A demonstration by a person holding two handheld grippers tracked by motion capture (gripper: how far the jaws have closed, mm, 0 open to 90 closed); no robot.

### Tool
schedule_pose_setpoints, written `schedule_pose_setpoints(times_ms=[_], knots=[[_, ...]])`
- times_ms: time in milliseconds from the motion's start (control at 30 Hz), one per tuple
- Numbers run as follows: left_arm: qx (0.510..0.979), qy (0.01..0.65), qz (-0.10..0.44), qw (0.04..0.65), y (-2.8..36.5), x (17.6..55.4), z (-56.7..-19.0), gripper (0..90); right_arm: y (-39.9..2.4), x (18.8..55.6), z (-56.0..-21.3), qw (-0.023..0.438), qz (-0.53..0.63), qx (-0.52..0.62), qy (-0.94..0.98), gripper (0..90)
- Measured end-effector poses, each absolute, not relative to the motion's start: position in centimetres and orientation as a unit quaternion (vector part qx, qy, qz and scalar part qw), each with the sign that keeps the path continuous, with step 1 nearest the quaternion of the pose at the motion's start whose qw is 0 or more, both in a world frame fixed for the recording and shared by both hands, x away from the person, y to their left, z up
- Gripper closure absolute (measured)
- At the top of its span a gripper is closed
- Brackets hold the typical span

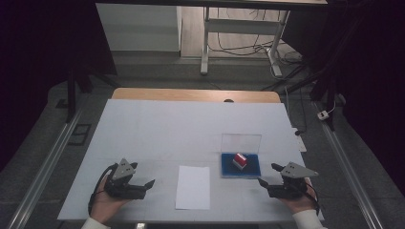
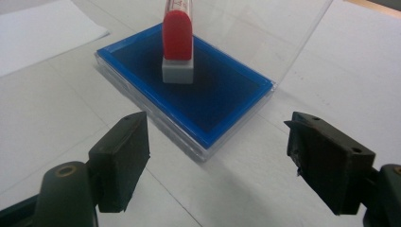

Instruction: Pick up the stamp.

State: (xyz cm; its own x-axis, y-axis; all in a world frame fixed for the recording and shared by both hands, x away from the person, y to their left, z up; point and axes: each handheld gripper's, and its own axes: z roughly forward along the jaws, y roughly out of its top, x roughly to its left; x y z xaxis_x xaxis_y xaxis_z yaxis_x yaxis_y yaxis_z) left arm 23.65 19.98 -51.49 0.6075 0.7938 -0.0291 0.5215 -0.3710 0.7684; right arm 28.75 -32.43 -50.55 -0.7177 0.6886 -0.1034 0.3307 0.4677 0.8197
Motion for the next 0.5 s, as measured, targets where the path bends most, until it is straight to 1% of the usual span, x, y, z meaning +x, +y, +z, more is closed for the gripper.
schedule_pose_setpoints(times_ms=[200,500], knots=[[0.811,0.407,0.174,0.384,20.0,23.72,-51.59,11.2,-32.59,28.78,-50.27,0.229,0.413,0.309,0.826,23.3],[0.811,0.409,0.177,0.38,19.82,23.94,-51.57,11.3,-32.31,28.76,-50.24,0.225,0.408,0.305,0.831,24.2]])
